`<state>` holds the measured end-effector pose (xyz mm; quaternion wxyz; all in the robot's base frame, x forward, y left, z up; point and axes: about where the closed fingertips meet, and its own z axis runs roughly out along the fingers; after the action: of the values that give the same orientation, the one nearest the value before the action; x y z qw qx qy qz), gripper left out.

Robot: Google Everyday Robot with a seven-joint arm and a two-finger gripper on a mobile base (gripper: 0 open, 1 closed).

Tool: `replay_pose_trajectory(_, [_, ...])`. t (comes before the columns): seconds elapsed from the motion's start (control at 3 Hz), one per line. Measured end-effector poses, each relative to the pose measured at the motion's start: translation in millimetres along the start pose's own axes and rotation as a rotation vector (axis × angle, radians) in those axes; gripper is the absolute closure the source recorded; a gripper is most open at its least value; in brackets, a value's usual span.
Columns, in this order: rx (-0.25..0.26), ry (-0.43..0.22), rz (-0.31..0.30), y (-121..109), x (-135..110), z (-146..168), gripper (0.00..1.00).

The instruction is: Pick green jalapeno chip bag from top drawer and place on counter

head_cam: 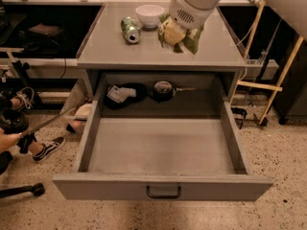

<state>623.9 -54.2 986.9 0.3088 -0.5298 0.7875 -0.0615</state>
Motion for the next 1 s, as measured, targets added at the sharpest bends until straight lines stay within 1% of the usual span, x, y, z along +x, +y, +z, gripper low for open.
replay_pose_trajectory(0.33, [0.037, 0.09, 0.036, -68.6, 15.2, 63.2, 1.0])
replay_pose_trajectory(0.67, [0.093, 0.142, 0.079, -122.6, 21.8, 98.7, 1.0])
replay_pose_trajectory(1.0, [0.158, 0.13, 0.166, -169.4, 33.6, 113.1, 1.0])
